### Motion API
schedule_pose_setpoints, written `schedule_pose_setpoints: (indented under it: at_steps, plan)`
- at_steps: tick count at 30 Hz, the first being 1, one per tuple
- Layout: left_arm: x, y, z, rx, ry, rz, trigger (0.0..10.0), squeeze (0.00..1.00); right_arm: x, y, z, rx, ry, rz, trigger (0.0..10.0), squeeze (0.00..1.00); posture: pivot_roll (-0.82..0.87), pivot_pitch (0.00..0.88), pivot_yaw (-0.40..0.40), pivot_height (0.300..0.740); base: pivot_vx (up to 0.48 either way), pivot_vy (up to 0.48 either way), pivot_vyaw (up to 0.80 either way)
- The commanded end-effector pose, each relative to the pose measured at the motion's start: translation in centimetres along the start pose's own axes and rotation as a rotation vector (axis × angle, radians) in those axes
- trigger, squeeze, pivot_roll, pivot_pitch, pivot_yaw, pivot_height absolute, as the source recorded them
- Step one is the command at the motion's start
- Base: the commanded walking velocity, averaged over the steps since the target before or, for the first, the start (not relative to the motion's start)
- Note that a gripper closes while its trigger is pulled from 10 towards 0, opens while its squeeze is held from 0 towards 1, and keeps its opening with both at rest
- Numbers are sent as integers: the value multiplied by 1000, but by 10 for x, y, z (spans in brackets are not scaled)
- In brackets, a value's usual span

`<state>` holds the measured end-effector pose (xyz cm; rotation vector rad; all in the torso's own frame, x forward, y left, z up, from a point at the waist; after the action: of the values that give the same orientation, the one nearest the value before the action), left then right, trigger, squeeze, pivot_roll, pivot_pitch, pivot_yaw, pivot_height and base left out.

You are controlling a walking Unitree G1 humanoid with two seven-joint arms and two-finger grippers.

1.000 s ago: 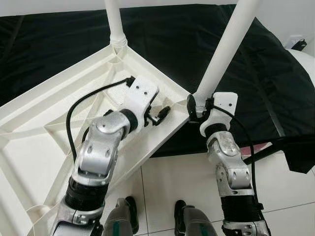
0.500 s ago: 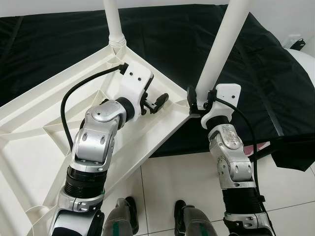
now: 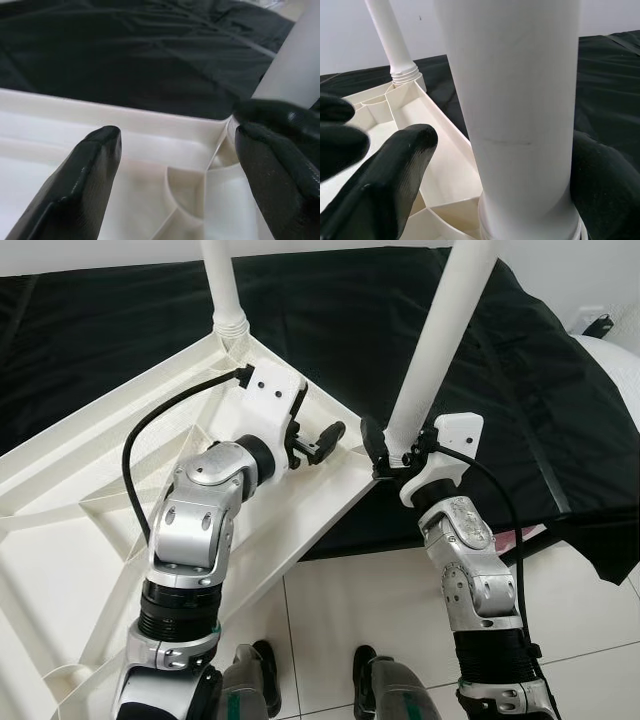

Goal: Building children table

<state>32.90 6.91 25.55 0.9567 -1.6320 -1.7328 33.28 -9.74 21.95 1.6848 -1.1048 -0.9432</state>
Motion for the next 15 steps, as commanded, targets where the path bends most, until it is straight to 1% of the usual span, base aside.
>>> schedule_pose_setpoints:
  at_steps: [1, 3, 5, 6, 9, 14, 15]
  plan:
    - [-13, -1, 2, 13, 163, -6, 10000, 0, -6, -2, 2, -6, 28, -15, 10000, 0, -51, 256, -5, 740, 0, 0, 0]
    - [-14, 3, 4, 49, 188, -21, 10000, 0, -3, -2, 1, -5, 16, -15, 10000, 0, -47, 254, -9, 740, 0, 0, 0]
    - [-15, 3, 6, 57, 213, 19, 10000, 0, -2, -1, 1, 1, 3, -13, 10000, 0, -46, 253, -13, 740, 0, 0, 0]
    - [-15, 3, 6, 57, 213, 19, 10000, 0, -2, -1, 1, 1, 3, -13, 10000, 0, -46, 253, -13, 740, 0, 0, 0]
    - [-14, -4, 7, 28, 203, 115, 10000, 0, -3, -1, 2, 4, 4, -19, 10000, 0, -47, 248, -18, 740, 0, 0, 0]
    - [-14, -6, 9, 28, 208, 118, 10000, 0, -4, -3, 3, -7, 4, -30, 10000, 0, -46, 243, -22, 740, 0, 0, 0]
    - [-13, -7, 10, 37, 211, 132, 10000, 0, -4, -5, 4, -12, 2, -37, 10000, 0, -44, 240, -22, 740, 0, 0, 0]
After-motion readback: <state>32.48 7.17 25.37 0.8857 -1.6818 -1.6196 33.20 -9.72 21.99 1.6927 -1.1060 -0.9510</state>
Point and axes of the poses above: a point about 5 cm out from each wrist's last joint towards the gripper, its own z axis pointing back from the gripper into the wrist, its own y axis along the axis of the wrist's last joint, x = y × z, the point moved 3 cm from there along -z, pointing out of the wrist towards the gripper, and after that the axes turned 2 degrees about z, right-handed, at the moved point
